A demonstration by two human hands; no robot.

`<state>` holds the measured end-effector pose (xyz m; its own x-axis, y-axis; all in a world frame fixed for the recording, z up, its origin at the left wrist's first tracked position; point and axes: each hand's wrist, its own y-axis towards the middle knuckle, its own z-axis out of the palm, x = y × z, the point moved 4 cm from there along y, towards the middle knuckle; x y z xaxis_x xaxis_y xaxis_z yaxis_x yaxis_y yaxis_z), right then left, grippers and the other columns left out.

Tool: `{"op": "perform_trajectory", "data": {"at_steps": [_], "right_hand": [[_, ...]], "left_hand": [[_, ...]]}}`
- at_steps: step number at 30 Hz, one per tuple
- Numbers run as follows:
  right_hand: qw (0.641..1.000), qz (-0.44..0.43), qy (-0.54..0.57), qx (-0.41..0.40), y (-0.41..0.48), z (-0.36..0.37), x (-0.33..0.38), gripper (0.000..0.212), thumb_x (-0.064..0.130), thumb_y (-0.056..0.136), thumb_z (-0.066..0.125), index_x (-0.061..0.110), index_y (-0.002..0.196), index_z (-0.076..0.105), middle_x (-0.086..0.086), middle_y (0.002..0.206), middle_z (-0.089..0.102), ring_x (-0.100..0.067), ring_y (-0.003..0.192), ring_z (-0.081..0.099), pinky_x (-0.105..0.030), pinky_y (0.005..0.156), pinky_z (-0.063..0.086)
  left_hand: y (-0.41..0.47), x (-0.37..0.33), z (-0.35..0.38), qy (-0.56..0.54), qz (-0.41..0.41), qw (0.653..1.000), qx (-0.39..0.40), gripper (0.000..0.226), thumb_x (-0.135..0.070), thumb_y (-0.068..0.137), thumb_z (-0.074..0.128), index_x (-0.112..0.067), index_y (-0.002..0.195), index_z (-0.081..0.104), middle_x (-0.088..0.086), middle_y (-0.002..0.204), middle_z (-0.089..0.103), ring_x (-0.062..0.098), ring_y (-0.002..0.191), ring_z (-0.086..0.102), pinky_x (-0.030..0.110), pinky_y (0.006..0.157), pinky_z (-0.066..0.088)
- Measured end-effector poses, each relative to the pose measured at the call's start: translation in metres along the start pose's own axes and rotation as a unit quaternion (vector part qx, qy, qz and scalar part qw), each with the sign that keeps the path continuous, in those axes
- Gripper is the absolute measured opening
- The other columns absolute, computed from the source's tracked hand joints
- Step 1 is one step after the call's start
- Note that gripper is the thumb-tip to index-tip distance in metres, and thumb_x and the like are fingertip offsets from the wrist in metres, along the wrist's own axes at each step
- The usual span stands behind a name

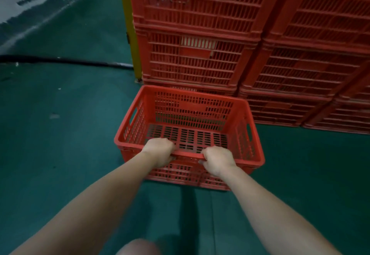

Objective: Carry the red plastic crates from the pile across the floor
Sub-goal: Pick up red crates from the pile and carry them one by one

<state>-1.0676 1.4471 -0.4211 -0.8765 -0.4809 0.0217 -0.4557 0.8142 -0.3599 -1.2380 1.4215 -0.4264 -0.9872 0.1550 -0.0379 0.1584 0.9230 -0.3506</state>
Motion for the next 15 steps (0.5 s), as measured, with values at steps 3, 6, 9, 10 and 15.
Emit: {"op": "perform_trajectory", "data": {"at_steps": [3,6,9,10,15], "right_hand": [[1.000,-0.002,0.005,0.024,0.011,0.018,0.002,0.029,0.041,0.096,0.053,0.018,0.108,0.066,-0.009,0.113,0.067,-0.030,0.107,0.062,-0.035,0.084,0.049],[0.999,-0.008,-0.001,0.040,0.020,0.033,0.006,0.030,0.038,0.097,0.051,0.015,0.110,0.065,-0.010,0.114,0.066,-0.031,0.108,0.061,-0.034,0.083,0.048],[0.999,-0.011,-0.003,0.042,0.030,0.042,0.011,0.029,0.037,0.097,0.050,0.016,0.110,0.066,-0.009,0.113,0.067,-0.031,0.107,0.062,-0.035,0.082,0.050],[0.999,-0.013,-0.004,0.041,0.034,0.044,0.012,0.029,0.037,0.097,0.050,0.016,0.110,0.066,-0.009,0.112,0.068,-0.031,0.105,0.063,-0.035,0.081,0.050],[0.999,-0.018,-0.016,0.025,0.052,0.037,0.003,0.029,0.037,0.097,0.051,0.016,0.110,0.066,-0.010,0.113,0.067,-0.032,0.106,0.062,-0.035,0.080,0.050]], "left_hand": [[0.008,0.004,0.019,-0.003,-0.003,1.000,0.028,0.027,-0.036,0.092,0.053,-0.017,0.109,0.063,0.007,0.114,0.065,0.030,0.108,0.060,0.035,0.084,0.049],[0.012,0.009,0.036,0.002,0.001,0.999,0.041,0.028,-0.034,0.093,0.052,-0.015,0.110,0.063,0.008,0.114,0.065,0.031,0.108,0.060,0.037,0.085,0.049],[0.020,0.017,0.045,0.010,-0.001,0.999,0.038,0.027,-0.032,0.092,0.052,-0.015,0.109,0.064,0.008,0.112,0.066,0.031,0.105,0.061,0.037,0.085,0.049],[0.023,0.019,0.047,0.013,-0.002,0.999,0.037,0.027,-0.032,0.091,0.052,-0.016,0.109,0.064,0.008,0.112,0.066,0.031,0.105,0.061,0.036,0.085,0.049],[0.039,0.025,0.044,0.001,-0.008,1.000,0.017,0.027,-0.033,0.091,0.053,-0.015,0.107,0.065,0.009,0.110,0.067,0.032,0.105,0.061,0.036,0.083,0.049]]}}
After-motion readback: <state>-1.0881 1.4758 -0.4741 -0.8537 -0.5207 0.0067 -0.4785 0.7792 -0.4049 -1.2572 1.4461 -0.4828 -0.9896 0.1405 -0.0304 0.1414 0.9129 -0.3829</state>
